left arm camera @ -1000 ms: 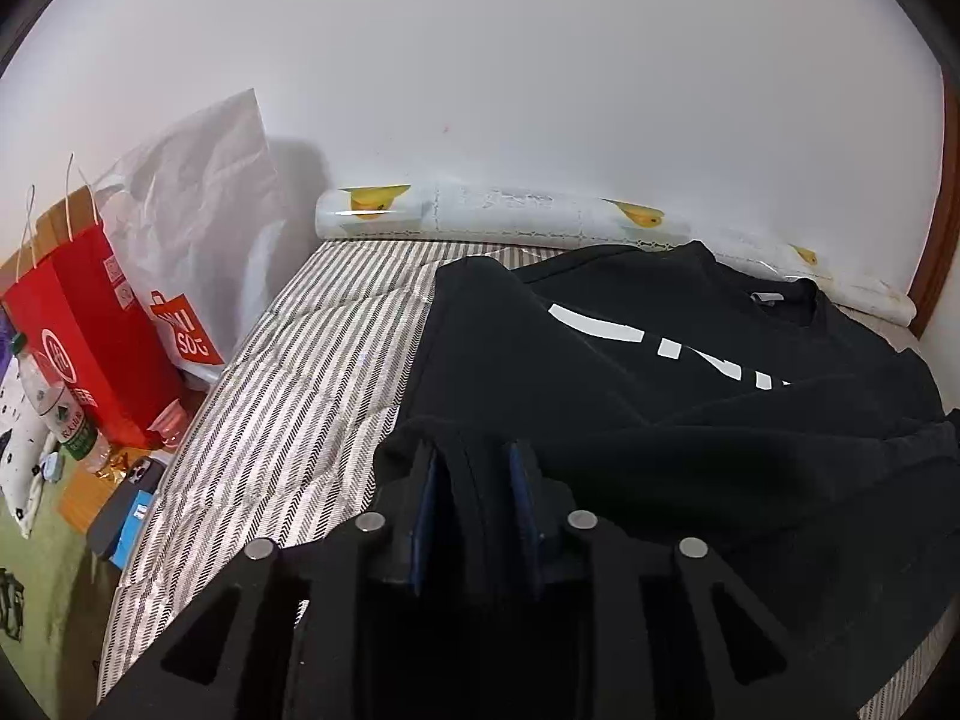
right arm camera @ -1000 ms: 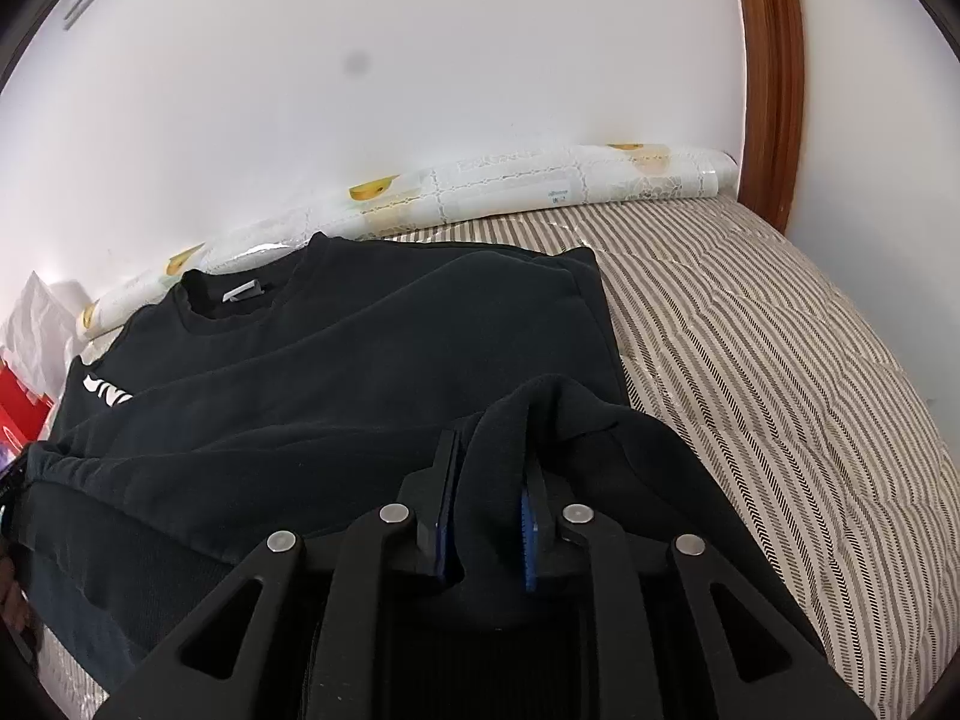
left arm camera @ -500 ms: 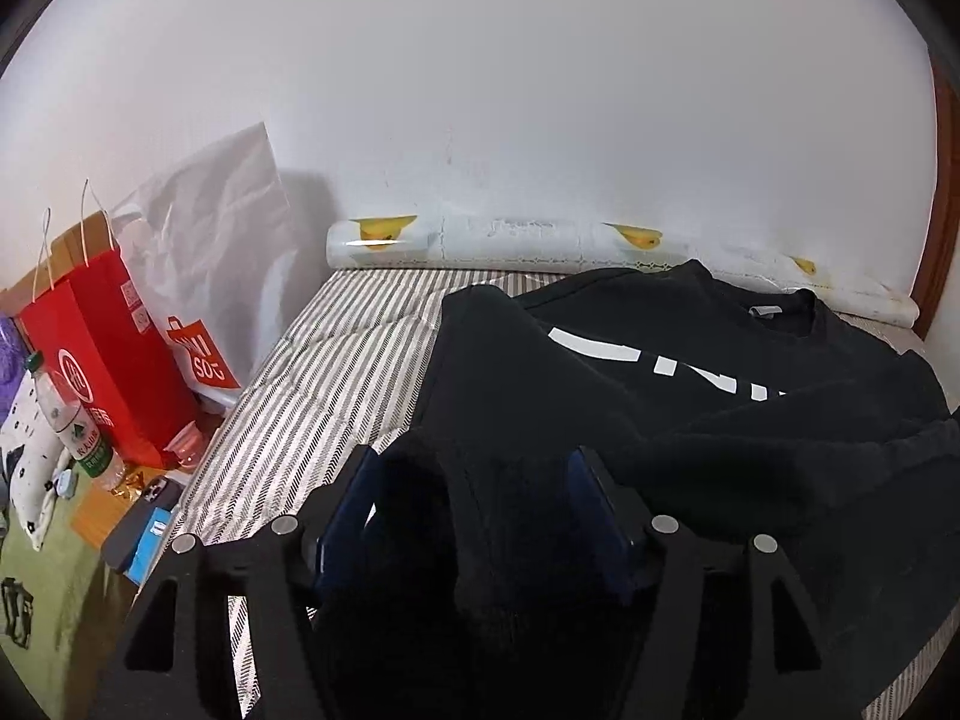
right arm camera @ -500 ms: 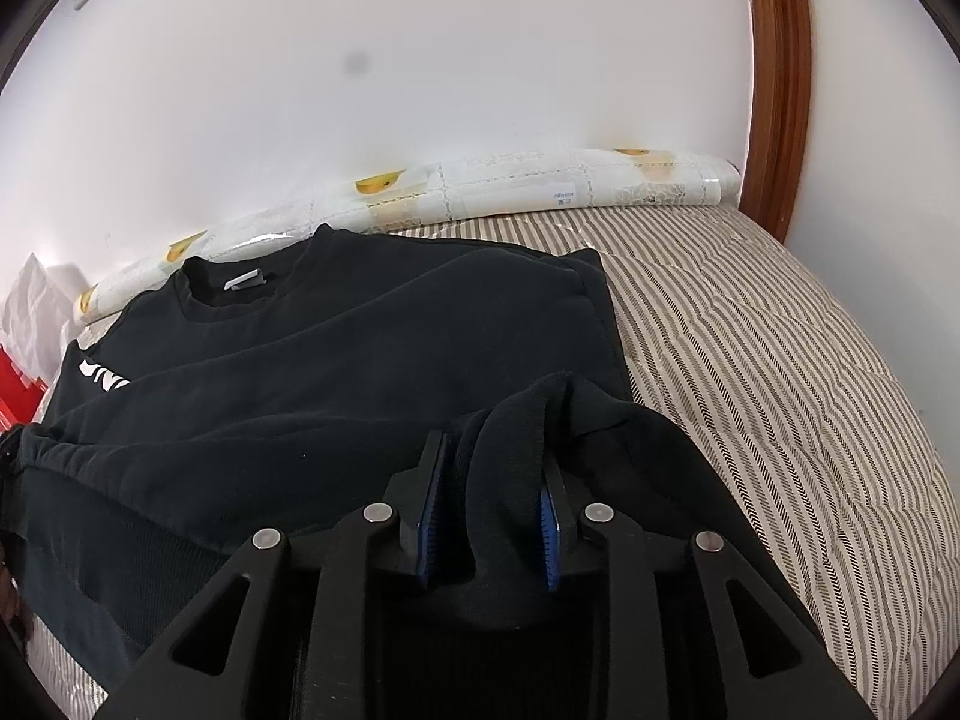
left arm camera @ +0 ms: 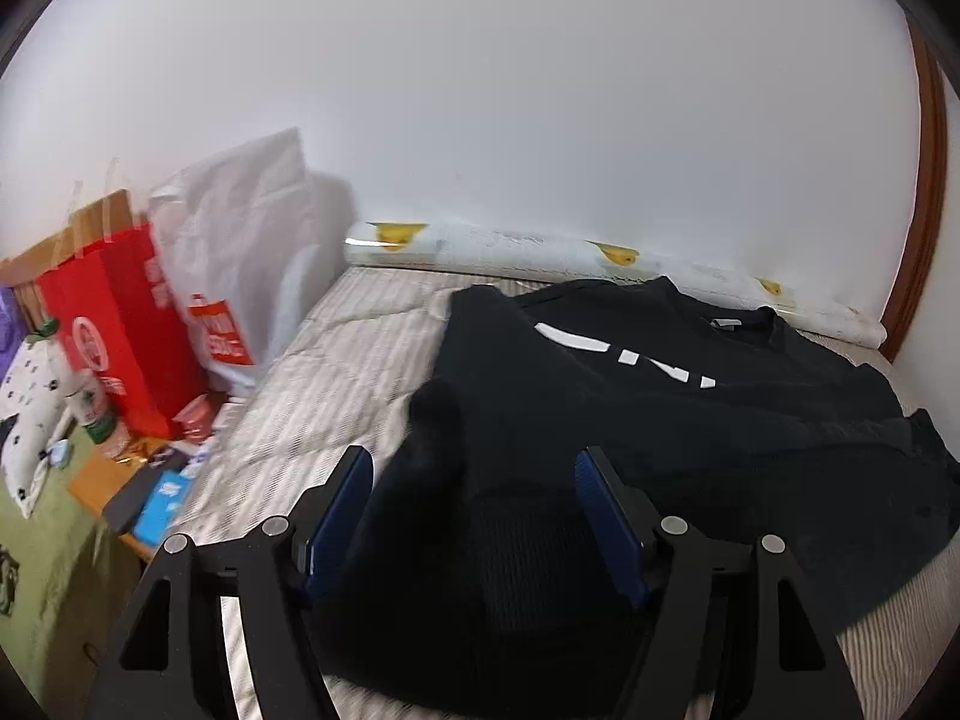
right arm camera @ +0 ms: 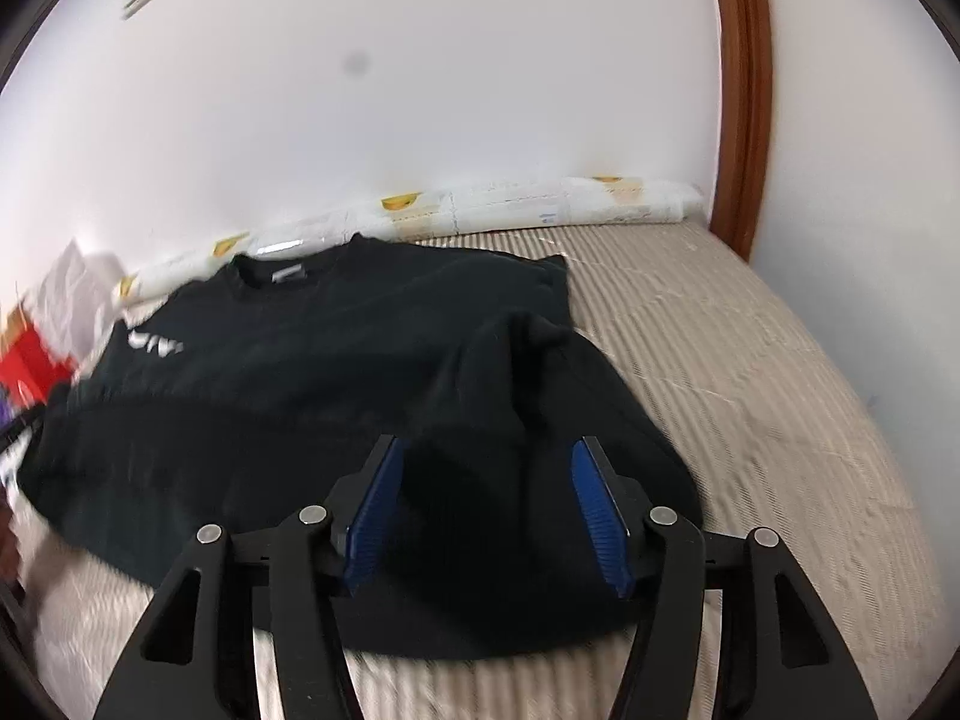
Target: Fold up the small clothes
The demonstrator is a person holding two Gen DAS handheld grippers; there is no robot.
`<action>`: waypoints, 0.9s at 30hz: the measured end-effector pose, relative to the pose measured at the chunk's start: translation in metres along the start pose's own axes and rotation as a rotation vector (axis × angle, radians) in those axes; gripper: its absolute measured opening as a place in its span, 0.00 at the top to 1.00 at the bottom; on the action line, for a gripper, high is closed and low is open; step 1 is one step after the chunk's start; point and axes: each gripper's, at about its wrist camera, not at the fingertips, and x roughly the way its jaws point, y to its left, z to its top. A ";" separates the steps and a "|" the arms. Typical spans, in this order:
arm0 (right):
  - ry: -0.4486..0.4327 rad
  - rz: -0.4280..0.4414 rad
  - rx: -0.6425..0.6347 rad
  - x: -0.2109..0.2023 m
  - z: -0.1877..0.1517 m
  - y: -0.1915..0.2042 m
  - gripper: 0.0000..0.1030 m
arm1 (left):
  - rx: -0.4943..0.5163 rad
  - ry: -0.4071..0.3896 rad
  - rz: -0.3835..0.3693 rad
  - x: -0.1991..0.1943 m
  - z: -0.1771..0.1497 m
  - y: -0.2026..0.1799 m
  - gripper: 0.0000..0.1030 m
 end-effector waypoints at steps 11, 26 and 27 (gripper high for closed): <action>0.064 0.004 0.062 -0.015 -0.037 -0.037 0.43 | -0.073 0.075 -0.011 -0.033 -0.041 0.049 0.30; 0.107 0.023 0.110 0.017 -0.031 -0.039 0.43 | -0.098 0.206 -0.052 0.013 -0.039 0.046 0.33; 0.111 0.020 0.108 0.020 -0.030 -0.038 0.43 | -0.098 0.215 -0.050 0.015 -0.039 0.045 0.33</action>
